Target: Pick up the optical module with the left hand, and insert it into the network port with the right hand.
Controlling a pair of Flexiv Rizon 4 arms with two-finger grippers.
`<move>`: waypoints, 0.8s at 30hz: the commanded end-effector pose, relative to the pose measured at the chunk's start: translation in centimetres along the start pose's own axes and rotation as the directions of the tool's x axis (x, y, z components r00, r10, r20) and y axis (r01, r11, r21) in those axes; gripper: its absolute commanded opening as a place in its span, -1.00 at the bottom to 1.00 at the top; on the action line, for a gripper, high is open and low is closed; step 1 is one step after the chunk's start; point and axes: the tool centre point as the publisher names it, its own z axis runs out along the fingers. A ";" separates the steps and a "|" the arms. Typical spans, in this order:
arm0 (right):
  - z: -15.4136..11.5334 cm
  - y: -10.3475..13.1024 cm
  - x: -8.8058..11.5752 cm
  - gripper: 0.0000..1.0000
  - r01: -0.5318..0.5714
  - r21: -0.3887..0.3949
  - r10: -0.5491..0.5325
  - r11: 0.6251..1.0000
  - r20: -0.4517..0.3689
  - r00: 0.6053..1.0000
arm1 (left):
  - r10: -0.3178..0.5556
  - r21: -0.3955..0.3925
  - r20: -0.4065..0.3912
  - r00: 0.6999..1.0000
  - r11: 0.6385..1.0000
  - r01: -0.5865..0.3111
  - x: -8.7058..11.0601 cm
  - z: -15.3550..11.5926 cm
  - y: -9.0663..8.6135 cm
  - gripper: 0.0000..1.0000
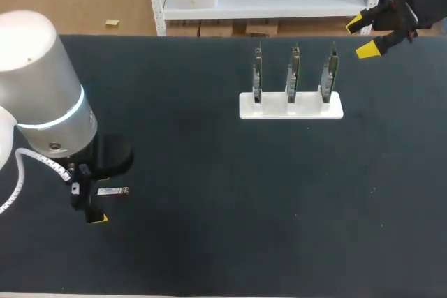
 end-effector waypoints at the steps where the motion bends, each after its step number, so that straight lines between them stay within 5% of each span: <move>1: 0.0 0.2 0.0 1.00 0.000 0.004 0.000 1.000 0.000 1.000 | 0.003 0.015 -0.003 1.000 1.000 -0.003 0.0 0.5 0.5 1.00; 10: 0.0 0.2 0.0 1.00 0.000 0.004 0.000 1.000 0.000 1.000 | 0.015 0.062 -0.034 0.999 0.998 -0.013 0.4 1.8 -0.1 1.00; 11: 0.0 0.2 0.0 1.00 0.000 0.004 0.000 1.000 0.000 1.000 | 0.017 0.064 -0.036 0.999 0.998 -0.014 0.4 1.9 -0.1 0.72; 12: 0.0 0.2 0.0 1.00 0.000 0.004 0.000 1.000 0.000 1.000 | 0.016 0.070 -0.035 0.999 0.997 -0.013 0.4 2.0 -0.2 -0.03; 13: 0.0 0.2 0.0 1.00 0.000 0.004 0.000 1.000 0.000 1.000 | 0.014 0.073 -0.037 0.999 0.997 -0.011 0.4 2.1 -0.3 -0.35; 14: 0.0 0.2 0.0 1.00 0.000 0.004 0.000 1.000 0.000 1.000 | 0.020 0.080 -0.047 0.999 0.997 -0.016 0.4 2.3 -0.4 -0.26; 15: 0.0 0.2 0.0 1.00 0.000 0.004 0.000 1.000 0.000 1.000 | 0.021 0.082 -0.049 0.999 0.997 -0.017 0.4 2.3 -0.4 -0.45; 16: 0.0 0.2 0.0 1.00 0.000 0.004 0.000 1.000 0.000 1.000 | 0.022 0.082 -0.050 0.998 0.996 -0.017 0.5 2.4 -0.5 -1.00; 24: 0.0 0.2 0.0 1.00 0.000 0.004 0.000 1.000 0.000 1.000 | 0.023 0.087 -0.061 0.998 0.996 -0.017 0.5 2.6 -0.6 -1.00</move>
